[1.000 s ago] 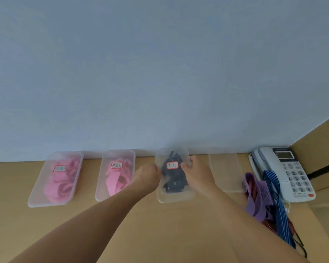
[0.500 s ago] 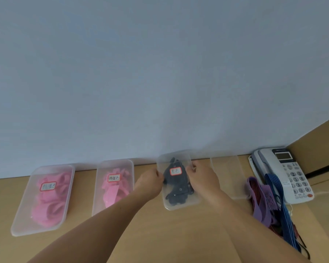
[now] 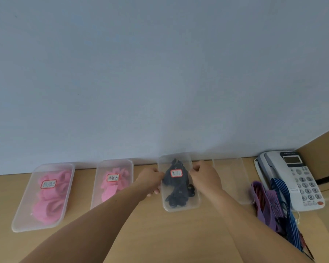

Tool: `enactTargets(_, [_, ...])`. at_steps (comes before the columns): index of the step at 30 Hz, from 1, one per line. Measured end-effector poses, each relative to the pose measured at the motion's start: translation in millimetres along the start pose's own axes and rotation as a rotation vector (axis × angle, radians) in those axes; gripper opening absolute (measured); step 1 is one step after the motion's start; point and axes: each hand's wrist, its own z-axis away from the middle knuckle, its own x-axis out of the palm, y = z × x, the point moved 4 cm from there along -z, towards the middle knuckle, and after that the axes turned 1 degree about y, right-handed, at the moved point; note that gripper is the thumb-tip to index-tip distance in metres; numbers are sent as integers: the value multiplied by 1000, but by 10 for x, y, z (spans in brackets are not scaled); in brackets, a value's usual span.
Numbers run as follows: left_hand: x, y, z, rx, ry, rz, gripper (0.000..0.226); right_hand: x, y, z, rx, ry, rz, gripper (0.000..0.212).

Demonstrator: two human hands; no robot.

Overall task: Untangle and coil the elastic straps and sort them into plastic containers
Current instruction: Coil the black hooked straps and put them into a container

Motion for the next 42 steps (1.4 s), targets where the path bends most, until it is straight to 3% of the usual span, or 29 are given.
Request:
enactTargets(6, [24,-14,44,-3,73,-7,14,2,-35,-112,-62,-35,-36,28])
enactTargets(11, [55,20,73,50,199,-54,8,36,-58,-224,-100,-99,22,28])
enactTargets(13, [66,34,77,75,215,-86,17,56,-27,-237,-81,-119,-3,26])
enactTargets(17, [99,152,111,231,412,-597,65,62,11,-271,-59,-127,-52,30])
enactTargets(20, [250,335,175,490,529,-904,63,57,5,-287,-69,-118,-33,29])
enactTargets(23, [457,351,169,626,485,-999,55,46,2,-299,-92,-100,10,30])
enactTargets(26, [651,193,165,580,384,-1011,70,38,3,-308,-116,-96,86,33])
enactTargets(29, [696,79,162,545,387,-1002,76,47,22,-341,-130,-142,102,35])
enactTargets(33, [709,88,139,553,361,-1040,79,15,-41,-457,-144,-121,-62,27])
enactTargets(37, [725,100,137,597,337,-1090,83,99,-53,-526,-68,-123,-277,41])
enactTargets(42, [717,110,125,616,352,-1059,90,193,10,-577,6,-123,-378,37])
